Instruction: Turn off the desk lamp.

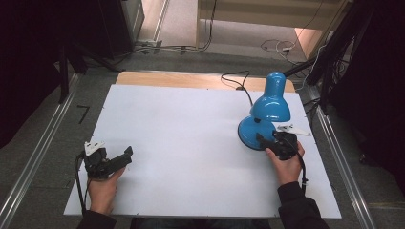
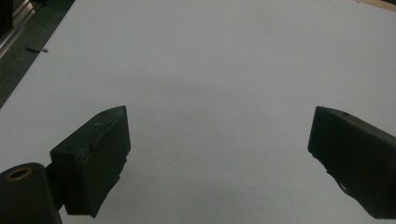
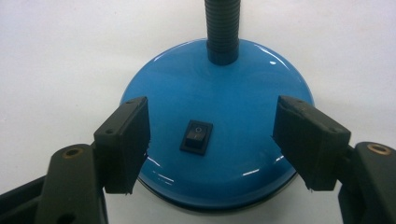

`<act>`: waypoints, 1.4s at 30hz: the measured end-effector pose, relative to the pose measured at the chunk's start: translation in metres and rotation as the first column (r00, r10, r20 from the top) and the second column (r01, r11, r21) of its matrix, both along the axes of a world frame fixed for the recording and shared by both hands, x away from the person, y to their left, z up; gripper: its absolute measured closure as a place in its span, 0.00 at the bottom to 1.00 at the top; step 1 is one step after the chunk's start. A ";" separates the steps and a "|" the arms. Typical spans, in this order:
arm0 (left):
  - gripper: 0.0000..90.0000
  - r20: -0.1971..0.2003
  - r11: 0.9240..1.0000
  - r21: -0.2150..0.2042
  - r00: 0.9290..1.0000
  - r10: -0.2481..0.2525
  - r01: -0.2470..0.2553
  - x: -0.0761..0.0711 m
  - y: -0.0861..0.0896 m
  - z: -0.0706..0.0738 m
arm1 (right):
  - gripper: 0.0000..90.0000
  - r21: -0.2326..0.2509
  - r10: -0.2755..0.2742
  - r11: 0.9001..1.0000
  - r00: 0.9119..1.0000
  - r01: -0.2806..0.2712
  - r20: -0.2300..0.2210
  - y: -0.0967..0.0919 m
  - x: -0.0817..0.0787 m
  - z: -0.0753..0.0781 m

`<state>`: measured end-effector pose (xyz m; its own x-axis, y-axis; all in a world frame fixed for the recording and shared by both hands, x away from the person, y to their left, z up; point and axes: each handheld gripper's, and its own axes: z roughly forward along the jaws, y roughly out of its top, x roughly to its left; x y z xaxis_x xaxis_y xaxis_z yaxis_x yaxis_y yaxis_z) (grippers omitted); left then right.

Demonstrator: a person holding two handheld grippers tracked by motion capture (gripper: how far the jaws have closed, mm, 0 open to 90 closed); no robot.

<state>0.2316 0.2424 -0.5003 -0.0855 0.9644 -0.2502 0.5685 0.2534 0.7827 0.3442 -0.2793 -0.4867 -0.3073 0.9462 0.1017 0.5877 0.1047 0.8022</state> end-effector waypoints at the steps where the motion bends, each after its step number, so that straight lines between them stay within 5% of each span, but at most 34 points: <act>1: 0.07 0.000 1.000 0.001 1.000 0.000 0.000 0.000 0.000 0.000 | 0.29 0.000 0.001 1.000 1.000 -0.001 -0.001 -0.001 -0.001 0.000; 42: 0.07 0.003 1.000 -0.003 1.000 0.000 0.000 0.000 0.001 0.000 | 0.28 0.001 -0.009 1.000 1.000 0.009 0.019 -0.019 -0.022 0.001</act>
<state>0.2313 0.2431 -0.5000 -0.0848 0.9636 -0.2535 0.5665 0.2559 0.7833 0.3226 -0.2982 -0.4861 -0.3002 0.9490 0.0967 0.5734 0.0985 0.8133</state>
